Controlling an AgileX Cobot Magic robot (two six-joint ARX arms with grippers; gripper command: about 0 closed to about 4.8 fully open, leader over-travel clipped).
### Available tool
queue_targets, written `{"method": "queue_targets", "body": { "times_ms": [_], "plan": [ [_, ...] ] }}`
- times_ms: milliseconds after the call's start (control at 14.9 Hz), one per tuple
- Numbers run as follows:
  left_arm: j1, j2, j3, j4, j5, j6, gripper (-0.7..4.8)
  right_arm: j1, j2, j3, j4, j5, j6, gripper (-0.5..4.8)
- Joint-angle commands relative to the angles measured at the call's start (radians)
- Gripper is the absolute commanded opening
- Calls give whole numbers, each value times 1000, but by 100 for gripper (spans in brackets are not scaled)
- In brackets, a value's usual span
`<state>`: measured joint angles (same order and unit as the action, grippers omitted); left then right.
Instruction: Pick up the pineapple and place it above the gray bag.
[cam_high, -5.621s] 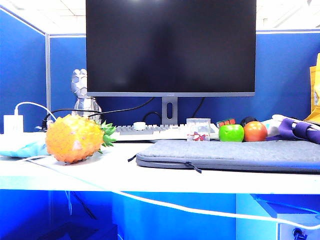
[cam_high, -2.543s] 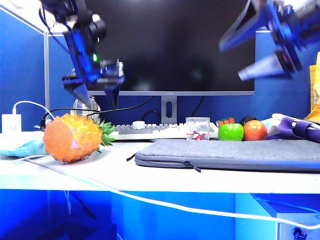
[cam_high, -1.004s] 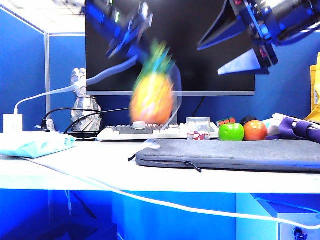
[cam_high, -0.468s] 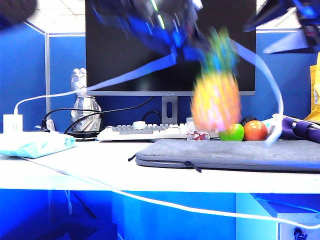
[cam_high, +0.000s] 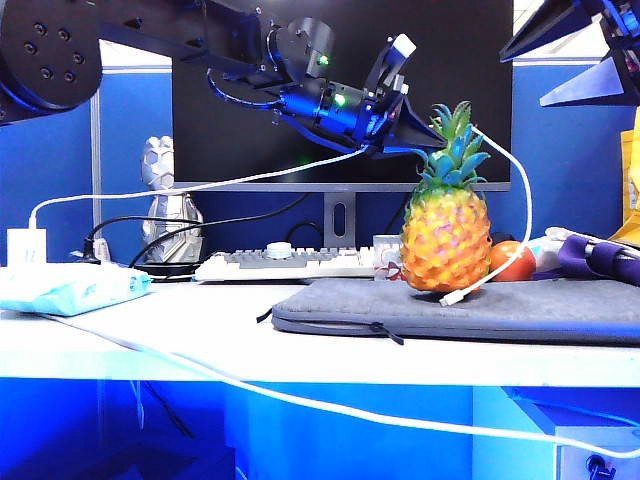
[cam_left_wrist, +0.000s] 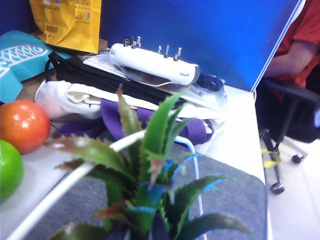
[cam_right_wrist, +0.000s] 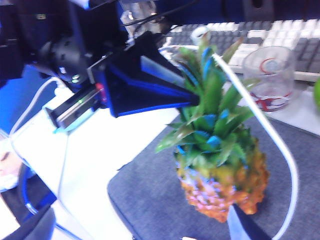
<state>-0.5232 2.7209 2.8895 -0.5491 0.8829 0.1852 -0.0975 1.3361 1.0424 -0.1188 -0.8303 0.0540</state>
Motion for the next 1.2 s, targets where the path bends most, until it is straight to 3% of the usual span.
{"method": "queue_targets", "body": {
  "times_ms": [67, 335, 401, 468, 535, 602, 803, 1204],
  "plan": [
    [-3, 29, 8, -48, 13, 51, -6, -1, -5, 5, 11, 6, -29, 479],
    [-3, 45, 8, -104, -4, 69, -5, -1, -5, 4, 9, 6, -29, 479],
    [-3, 44, 8, -127, -19, 62, 51, -1, -5, 4, 8, 6, -29, 479],
    [-2, 43, 11, -156, -32, 58, 187, -1, -5, 4, 8, 6, -29, 479],
    [-2, 42, 11, -184, -74, 29, 414, -1, -5, 4, 8, 6, -29, 479],
    [-2, 40, 10, -209, -78, 21, 479, -1, -5, 4, 8, 5, -29, 479],
    [-2, 16, 10, -237, -79, -23, 479, -1, -5, 4, -8, 2, -29, 479],
    [-2, -145, 10, -372, -86, 2, 479, -1, -5, 4, -13, -2, -29, 479]
  ]
}}
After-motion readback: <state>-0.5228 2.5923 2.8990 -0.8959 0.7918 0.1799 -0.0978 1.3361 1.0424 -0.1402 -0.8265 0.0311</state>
